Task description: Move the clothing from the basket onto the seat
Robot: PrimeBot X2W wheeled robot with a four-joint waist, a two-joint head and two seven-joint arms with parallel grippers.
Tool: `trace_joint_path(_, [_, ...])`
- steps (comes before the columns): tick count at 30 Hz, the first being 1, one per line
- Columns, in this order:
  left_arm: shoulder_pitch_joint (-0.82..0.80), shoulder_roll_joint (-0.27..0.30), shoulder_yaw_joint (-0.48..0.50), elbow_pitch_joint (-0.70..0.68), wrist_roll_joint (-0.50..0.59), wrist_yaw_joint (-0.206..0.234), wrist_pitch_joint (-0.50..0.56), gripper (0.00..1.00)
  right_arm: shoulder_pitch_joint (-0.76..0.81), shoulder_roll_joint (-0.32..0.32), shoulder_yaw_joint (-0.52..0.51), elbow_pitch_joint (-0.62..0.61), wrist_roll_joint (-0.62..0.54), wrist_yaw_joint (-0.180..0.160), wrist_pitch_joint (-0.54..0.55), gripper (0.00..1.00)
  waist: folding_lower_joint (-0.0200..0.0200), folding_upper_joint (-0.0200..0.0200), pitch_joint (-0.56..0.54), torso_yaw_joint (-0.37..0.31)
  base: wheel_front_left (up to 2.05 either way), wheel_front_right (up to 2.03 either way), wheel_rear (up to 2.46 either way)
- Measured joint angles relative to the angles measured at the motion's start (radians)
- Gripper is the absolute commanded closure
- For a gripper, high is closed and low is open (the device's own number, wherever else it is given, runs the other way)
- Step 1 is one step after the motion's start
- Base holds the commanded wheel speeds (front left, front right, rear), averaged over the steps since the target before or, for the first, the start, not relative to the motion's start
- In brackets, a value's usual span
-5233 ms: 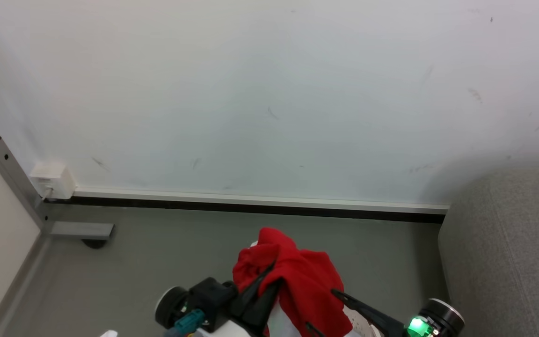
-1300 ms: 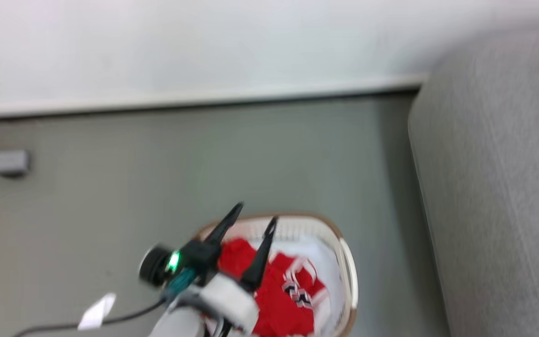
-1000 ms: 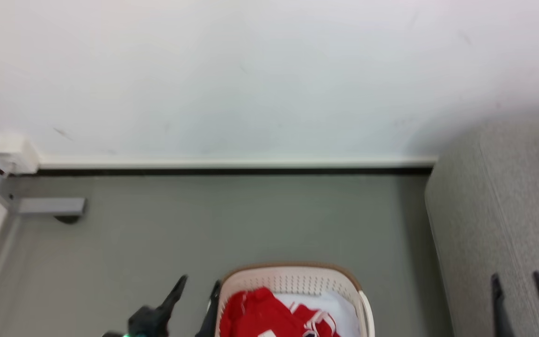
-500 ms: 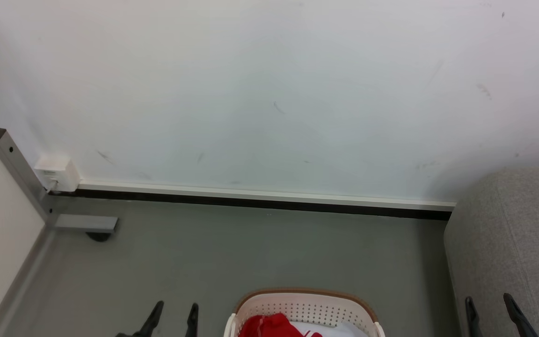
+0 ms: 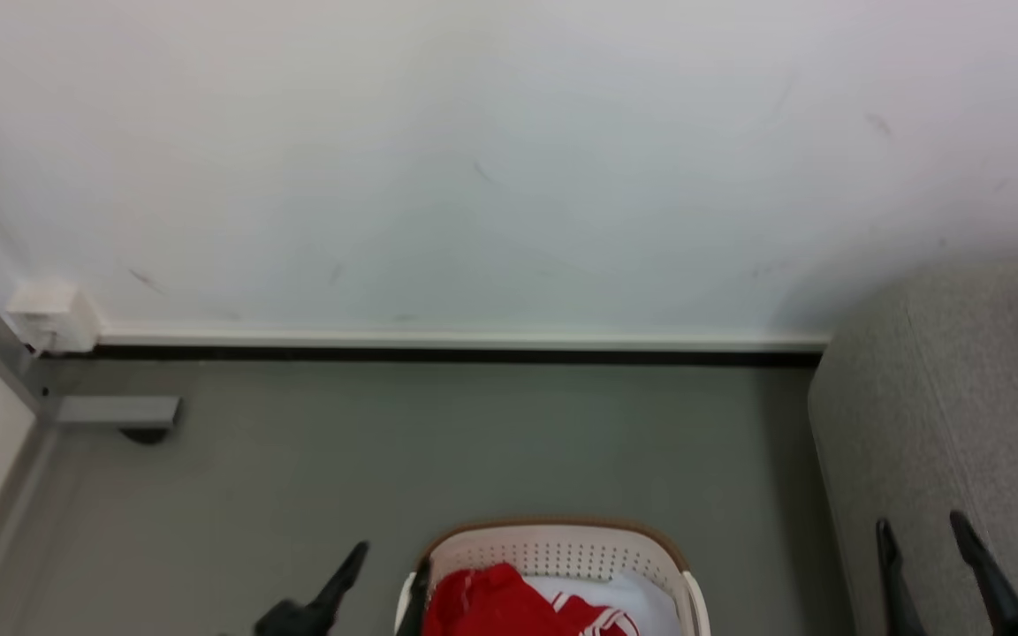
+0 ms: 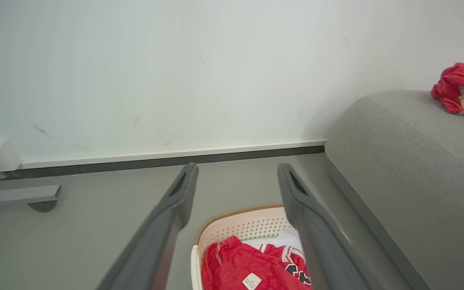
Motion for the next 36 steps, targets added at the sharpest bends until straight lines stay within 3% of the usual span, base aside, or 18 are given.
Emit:
trace_joint_path(5, [-0.154,-0.012,-0.096,0.085,0.055,-0.045,0.031,0.0,-0.088,0.0,-0.007,-0.04,-0.003,0.0,0.0,0.0,0.0002,0.0,0.09,-0.03,0.0,0.0,0.0])
trace_joint_path(16, [-0.496,-0.054,-0.271,0.404,0.095,-0.088,0.282,0.0,-0.269,-0.001,-0.023,-0.114,-0.022,0.0,0.0,0.0,0.0004,0.0,0.368,-0.122,0.0,0.0,0.0])
trace_joint_path(25, [-0.675,-0.064,-0.309,0.645,0.072,-0.091,0.346,0.0,-0.363,-0.001,-0.035,-0.172,-0.022,0.0,0.0,0.0,0.0004,0.0,0.599,-0.218,0.0,0.0,0.0])
trace_joint_path(36, [-0.841,-0.065,-0.301,0.824,0.024,-0.068,0.35,0.0,-0.419,-0.001,-0.026,-0.261,-0.005,0.0,0.0,0.0,0.0003,0.0,0.835,-0.293,0.0,0.0,0.0])
